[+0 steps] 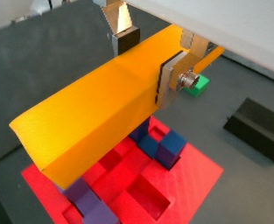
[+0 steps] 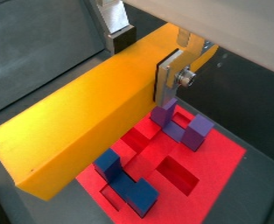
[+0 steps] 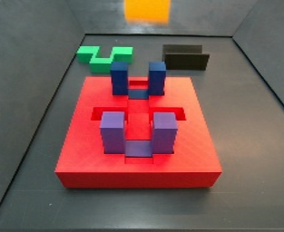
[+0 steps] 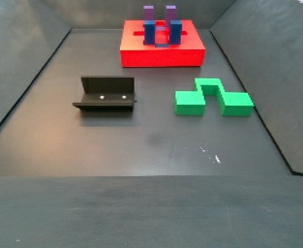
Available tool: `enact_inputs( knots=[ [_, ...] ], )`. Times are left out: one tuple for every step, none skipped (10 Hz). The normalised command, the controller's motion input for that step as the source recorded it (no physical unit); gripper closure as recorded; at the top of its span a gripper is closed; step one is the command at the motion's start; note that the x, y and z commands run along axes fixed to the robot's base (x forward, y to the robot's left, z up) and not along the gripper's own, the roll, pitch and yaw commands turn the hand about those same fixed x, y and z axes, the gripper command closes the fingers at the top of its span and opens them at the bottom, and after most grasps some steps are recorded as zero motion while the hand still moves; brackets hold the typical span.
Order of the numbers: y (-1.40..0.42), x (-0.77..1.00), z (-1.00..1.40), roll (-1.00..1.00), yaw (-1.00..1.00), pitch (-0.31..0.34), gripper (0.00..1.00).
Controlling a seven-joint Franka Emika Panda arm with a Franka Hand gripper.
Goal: Pick up the yellow object. Move up. Move to above the board. Insert the yellow object.
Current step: Insert the yellow object.
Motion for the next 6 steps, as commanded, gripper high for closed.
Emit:
enact_inputs(
  knots=[
    [-0.24, 0.25, -0.83, 0.11, 0.13, -0.156, 1.0],
    [-0.1, 0.33, -0.79, 0.0, 0.0, -0.136, 1.0],
    [0.0, 0.31, -0.73, -0.03, 0.0, -0.129, 1.0],
    [0.0, 0.19, -0.76, -0.07, 0.0, -0.139, 1.0],
    [0.01, 0.13, -0.75, -0.1, 0.0, -0.14, 1.0],
    [0.0, 0.07, -0.69, -0.06, 0.0, -0.131, 1.0]
  ],
)
